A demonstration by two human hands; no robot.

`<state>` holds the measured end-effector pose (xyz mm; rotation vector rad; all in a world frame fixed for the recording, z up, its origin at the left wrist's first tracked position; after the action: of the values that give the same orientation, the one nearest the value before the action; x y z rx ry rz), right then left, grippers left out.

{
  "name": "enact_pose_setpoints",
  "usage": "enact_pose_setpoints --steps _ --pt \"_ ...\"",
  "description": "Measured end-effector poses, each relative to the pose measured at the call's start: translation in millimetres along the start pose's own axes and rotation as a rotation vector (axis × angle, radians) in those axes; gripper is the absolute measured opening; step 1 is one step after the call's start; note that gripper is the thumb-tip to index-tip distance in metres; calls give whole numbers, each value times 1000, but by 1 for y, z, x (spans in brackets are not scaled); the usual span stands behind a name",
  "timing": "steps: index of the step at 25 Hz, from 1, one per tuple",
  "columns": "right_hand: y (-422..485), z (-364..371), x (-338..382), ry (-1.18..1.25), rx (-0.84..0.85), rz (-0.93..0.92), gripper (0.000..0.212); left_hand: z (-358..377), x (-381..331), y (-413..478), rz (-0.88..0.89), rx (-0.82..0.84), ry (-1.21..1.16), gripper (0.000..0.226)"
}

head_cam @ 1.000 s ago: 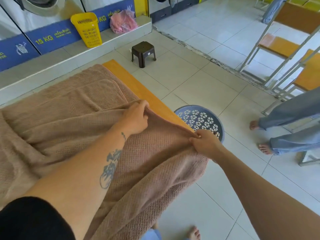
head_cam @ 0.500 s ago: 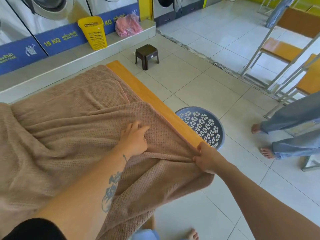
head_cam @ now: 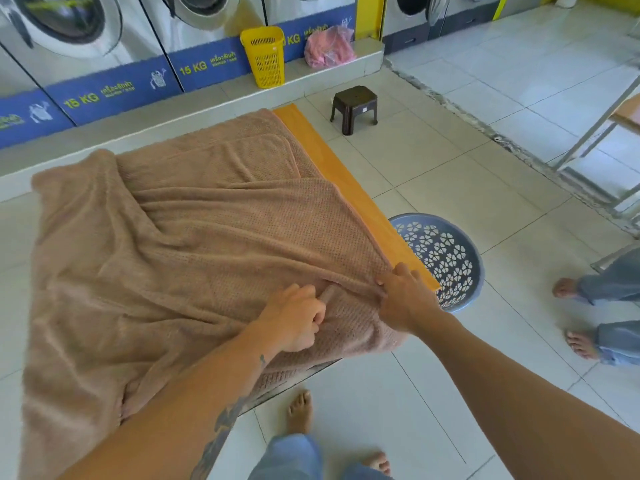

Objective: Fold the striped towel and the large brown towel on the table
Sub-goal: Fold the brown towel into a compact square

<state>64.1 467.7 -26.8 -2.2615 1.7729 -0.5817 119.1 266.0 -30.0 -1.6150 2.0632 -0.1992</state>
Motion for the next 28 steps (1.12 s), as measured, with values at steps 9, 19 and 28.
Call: enact_pose_setpoints --steps 9,19,28 --pt "32 -51 14 99 47 -66 58 -33 3 -12 -95 52 -594 11" --pt "159 -141 101 254 8 -149 51 -189 139 101 -218 -305 -661 17" --pt "344 -133 187 492 108 41 33 -220 304 228 -435 -368 -445 33"
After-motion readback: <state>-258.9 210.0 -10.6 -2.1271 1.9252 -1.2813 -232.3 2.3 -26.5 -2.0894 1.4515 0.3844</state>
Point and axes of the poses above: each hand's wrist, its own y-axis towards the middle knuckle, its own z-axis out of the palm, x = y × z, the point moved 2 cm from there along y, towards the middle knuckle, and after that the axes turned 4 degrees about -y, right-handed, at the moved point
